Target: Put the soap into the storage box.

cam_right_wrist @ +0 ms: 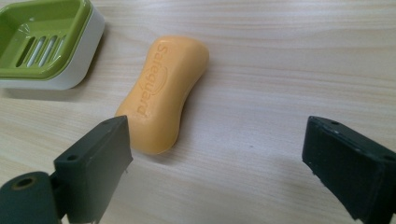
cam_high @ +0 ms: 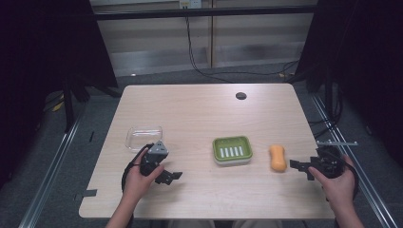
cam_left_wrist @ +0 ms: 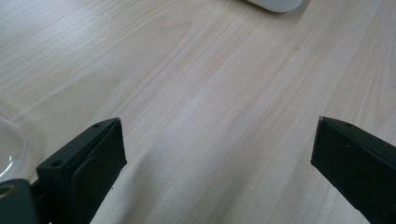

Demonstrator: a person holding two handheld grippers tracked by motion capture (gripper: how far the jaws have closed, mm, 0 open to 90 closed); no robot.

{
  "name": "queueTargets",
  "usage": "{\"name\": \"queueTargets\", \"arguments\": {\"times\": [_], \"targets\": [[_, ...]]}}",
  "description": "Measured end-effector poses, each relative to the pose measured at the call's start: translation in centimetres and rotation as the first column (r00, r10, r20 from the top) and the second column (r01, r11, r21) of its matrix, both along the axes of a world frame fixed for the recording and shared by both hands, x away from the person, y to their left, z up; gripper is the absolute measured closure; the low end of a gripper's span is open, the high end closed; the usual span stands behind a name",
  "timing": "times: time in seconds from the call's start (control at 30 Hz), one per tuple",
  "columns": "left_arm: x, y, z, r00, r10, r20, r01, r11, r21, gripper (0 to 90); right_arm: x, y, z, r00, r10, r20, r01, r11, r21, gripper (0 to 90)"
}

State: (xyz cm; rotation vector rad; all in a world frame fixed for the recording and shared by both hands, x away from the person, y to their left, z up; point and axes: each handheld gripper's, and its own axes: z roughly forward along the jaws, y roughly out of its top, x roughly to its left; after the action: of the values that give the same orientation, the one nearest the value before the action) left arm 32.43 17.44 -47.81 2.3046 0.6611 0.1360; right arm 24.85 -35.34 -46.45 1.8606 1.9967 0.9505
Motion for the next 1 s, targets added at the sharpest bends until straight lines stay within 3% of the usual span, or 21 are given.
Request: {"name": "queueTargets", "arguments": {"times": [0.1, 0.4, 0.57, 0.6, 0.7, 0.73, 0.83, 0.87, 1.0], "targets": [[0.0, 0.1, 0.0, 1.0000, 0.004, -0.004, -0.004, 1.0000, -0.005, 2.8, 0.1, 0.1, 0.0, 0.9997, -0.011, -0.020, 0.012, 1.000, 0.010, 8.6], [0.2, 0.1, 0.2, 0.9999, 0.015, 0.000, -0.015, 0.9999, -0.003, 2.8, 0.2, 0.2, 0.5, 0.9999, -0.014, 0.006, 0.014, 1.000, -0.005, 16.9], [0.2, -0.1, 0.1, 0.9999, 0.010, -0.006, -0.010, 0.9999, 0.004, 2.8, 0.4, 0.5, 0.6, 0.9993, -0.036, 0.003, 0.036, 0.999, 0.009, 26.7], [0.1, -0.2, 0.0, 1.0000, 0.006, -0.006, -0.006, 1.0000, 0.004, 2.8, 0.5, 0.9, 0.7, 0.9996, -0.027, -0.007, 0.027, 1.000, 0.009, 31.6], [0.1, -0.3, -0.1, 0.9999, -0.002, -0.014, 0.002, 0.9998, 0.019, 2.8, 0.7, 1.3, 0.7, 0.9998, -0.013, -0.015, 0.013, 1.000, 0.004, 33.9], [0.1, -0.4, -0.2, 0.9999, 0.003, -0.014, -0.003, 0.9999, 0.015, 2.8, 0.8, 1.5, 0.7, 0.9996, 0.003, -0.026, -0.004, 1.000, -0.003, 39.4], [0.2, -0.4, -0.2, 0.9999, -0.004, -0.013, 0.004, 0.9999, 0.015, 2.8, 0.9, 1.7, 0.6, 0.9996, 0.004, -0.027, -0.004, 1.000, -0.001, 34.2], [0.2, -0.5, -0.3, 0.9999, -0.003, -0.011, 0.003, 0.9998, 0.018, 2.8, 1.2, 1.9, 0.4, 0.9992, -0.008, -0.040, 0.008, 1.000, 0.006, 25.5], [0.2, -0.7, -0.3, 0.9999, -0.008, -0.010, 0.009, 0.9996, 0.026, 2.8, 1.8, 2.5, 0.3, 0.9988, -0.022, -0.044, 0.022, 1.000, -0.005, 21.8]]}}
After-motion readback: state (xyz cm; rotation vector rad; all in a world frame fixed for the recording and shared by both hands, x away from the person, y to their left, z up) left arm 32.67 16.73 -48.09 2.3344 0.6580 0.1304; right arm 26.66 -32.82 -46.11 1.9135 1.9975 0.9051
